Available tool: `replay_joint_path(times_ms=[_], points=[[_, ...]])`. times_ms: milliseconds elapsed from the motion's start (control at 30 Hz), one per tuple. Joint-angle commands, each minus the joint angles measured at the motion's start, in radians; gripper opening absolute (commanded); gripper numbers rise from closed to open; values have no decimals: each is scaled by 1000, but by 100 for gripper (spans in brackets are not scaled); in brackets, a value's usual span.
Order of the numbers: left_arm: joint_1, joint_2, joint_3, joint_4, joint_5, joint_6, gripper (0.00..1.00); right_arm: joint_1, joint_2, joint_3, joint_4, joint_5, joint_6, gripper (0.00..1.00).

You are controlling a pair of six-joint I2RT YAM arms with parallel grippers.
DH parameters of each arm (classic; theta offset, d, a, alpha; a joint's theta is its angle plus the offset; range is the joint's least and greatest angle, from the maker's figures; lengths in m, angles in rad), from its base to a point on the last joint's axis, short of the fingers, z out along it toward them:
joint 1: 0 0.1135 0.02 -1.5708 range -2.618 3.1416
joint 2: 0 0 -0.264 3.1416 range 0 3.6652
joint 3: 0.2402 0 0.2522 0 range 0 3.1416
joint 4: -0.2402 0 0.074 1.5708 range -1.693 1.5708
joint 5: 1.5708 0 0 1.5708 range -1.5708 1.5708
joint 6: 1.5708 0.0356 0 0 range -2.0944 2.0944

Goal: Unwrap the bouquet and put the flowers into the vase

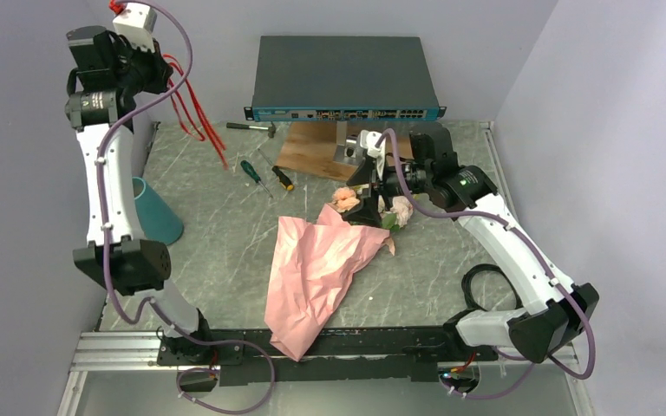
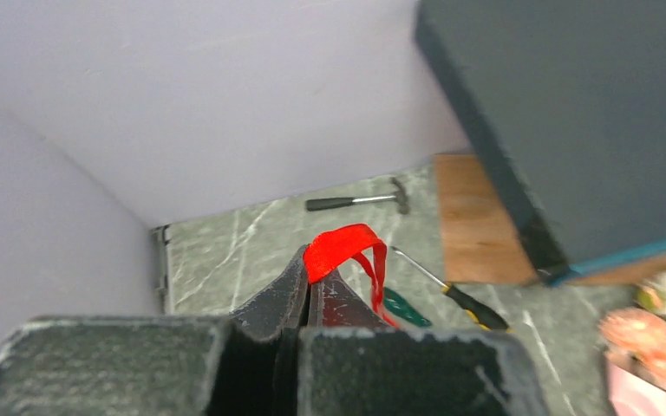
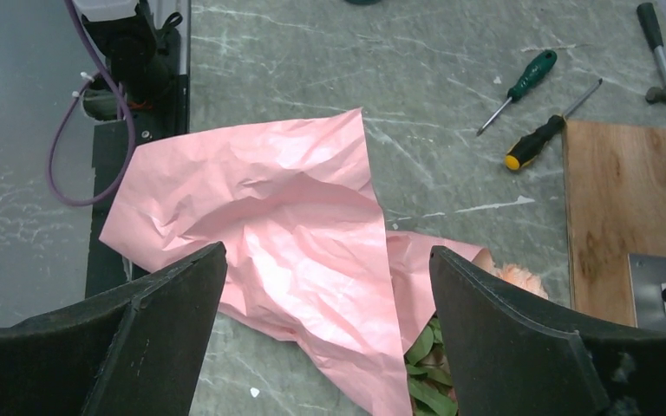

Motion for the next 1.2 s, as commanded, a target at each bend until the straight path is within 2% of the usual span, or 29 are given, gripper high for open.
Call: replay_joint_path(times_ms=[0,200,333,400,467,500,533,633,800,933,1033,1167], points=[[3,89,15,139,-209,61,0,-24,-31,-21,41,-8,39,89],[3,266,12,313,-333,120,0,-58,-51,-68,2,2,49,89],[-2,378,16,331,-361,150,1,-81,-72,-103,-16,18,46,88],[-4,415,18,309,-359,144,19,-97,-77,-116,-26,25,44,88],[-5,444,32,261,-345,142,51,-117,-79,-127,-34,36,48,88],[-5,454,35,239,-345,137,63,-129,-80,-135,-33,41,55,88],[-5,459,36,223,-345,131,71,-141,-82,-144,-30,41,60,88],[-3,426,1,196,-316,120,87,-180,-77,-174,-22,46,77,87],[-4,241,-187,228,-164,118,92,-203,-46,-215,-41,52,85,86],[-3,60,-382,257,-15,89,92,-203,-39,-294,-3,75,140,84],[-3,-88,-550,294,183,37,91,-201,-22,-351,44,72,174,82],[-9,-262,-753,318,455,-52,89,-195,13,-385,41,119,109,81]])
